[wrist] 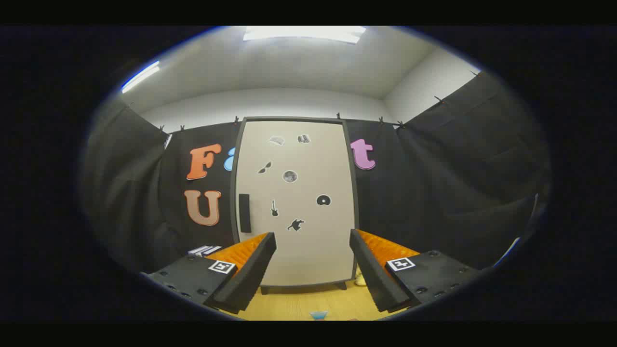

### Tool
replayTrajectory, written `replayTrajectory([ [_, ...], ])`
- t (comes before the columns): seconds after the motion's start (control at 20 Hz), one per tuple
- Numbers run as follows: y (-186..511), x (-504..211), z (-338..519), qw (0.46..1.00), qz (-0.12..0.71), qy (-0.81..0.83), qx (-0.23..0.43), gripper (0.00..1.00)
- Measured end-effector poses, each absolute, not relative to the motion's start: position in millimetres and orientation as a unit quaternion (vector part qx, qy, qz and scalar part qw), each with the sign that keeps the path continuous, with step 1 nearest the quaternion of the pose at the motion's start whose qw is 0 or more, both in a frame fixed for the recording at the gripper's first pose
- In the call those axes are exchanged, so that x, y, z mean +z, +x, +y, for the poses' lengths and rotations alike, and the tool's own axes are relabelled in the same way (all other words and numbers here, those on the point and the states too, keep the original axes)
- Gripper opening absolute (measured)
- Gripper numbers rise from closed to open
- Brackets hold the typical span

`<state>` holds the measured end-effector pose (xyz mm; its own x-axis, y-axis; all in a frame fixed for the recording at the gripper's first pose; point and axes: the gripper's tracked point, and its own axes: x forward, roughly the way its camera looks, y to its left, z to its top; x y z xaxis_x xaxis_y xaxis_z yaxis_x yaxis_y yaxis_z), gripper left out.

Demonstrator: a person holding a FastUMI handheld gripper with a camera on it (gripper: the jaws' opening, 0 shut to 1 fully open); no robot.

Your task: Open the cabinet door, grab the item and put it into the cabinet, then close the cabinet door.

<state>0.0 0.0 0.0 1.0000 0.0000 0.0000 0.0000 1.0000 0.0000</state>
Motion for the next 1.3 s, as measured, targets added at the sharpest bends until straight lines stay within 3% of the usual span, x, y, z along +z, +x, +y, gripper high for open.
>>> replayTrajectory([
  [1.3, 37.2, -3.3, 26.4, 0.999, 0.023, -0.019, 0.012, 0.99],
])
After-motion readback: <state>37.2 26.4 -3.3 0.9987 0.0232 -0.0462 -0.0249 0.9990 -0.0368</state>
